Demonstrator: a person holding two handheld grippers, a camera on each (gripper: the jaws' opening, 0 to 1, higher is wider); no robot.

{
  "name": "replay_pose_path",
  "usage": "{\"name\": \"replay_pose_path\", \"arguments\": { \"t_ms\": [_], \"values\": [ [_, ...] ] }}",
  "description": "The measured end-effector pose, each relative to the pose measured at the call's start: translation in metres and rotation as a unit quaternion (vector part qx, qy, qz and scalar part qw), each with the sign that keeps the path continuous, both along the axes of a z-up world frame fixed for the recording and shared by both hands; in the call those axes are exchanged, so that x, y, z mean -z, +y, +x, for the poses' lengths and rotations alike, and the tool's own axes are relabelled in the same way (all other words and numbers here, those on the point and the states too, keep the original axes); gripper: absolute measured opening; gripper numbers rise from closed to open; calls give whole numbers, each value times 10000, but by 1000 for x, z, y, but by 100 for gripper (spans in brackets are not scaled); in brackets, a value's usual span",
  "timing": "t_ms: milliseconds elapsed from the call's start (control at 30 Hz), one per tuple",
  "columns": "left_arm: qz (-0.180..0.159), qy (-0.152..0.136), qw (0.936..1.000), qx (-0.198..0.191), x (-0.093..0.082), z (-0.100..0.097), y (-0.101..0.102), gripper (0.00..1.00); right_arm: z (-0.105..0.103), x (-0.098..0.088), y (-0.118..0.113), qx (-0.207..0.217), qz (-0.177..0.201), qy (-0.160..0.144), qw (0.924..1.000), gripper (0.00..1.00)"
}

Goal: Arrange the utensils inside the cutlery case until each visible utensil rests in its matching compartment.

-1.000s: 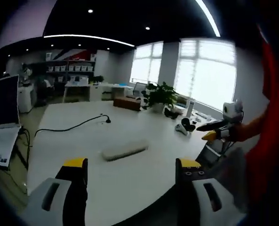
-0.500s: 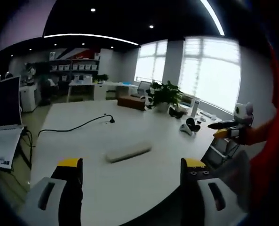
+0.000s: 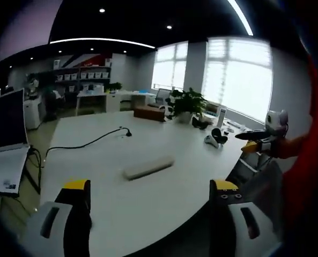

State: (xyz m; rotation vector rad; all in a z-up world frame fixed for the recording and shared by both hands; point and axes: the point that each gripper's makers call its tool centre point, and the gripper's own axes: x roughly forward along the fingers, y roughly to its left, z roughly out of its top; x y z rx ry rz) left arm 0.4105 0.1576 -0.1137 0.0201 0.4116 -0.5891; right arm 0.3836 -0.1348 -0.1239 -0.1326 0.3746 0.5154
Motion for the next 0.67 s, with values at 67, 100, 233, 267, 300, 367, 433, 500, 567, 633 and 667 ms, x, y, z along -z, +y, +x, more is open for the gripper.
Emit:
{"name": "replay_pose_path", "arguments": {
  "t_ms": [67, 100, 233, 267, 300, 367, 433, 500, 567, 633, 667],
  "values": [
    [-23, 22, 10000, 17, 1, 0, -1, 94, 1, 0, 0, 21, 30, 20, 10000, 52],
    [-23, 30, 10000, 20, 1, 0, -1, 93, 1, 0, 0, 34, 49, 45, 10000, 52],
    [39, 11, 10000, 11, 2, 0, 2, 92, 4, 0, 1, 59, 64, 70, 9999, 51],
    [43, 8, 10000, 6, 2, 0, 2, 92, 5, 0, 2, 64, 59, 70, 9999, 51],
    [62, 15, 10000, -15, 3, 1, 5, 92, 6, -1, 2, 70, 79, 68, 9999, 50],
    [89, -4, 9999, -55, 2, 1, 9, 91, 7, 0, 4, 70, 101, 93, 9999, 50],
    [97, 4, 9999, -76, 1, 1, 12, 91, 7, 2, 6, 50, 85, 113, 9999, 50],
    [99, 12, 9999, -81, 2, 2, 14, 91, 7, 4, 8, 31, 96, 155, 9998, 50],
    [134, 33, 9999, -93, 3, 2, 16, 90, 8, 6, 9, 18, 87, 190, 9998, 50],
    [159, 28, 9998, -121, 3, 3, 18, 90, 8, 6, 11, -3, 93, 192, 9998, 50],
    [159, 27, 9998, -122, 3, 4, 18, 90, 8, 6, 11, -10, 85, 200, 9998, 49]
  ]
}}
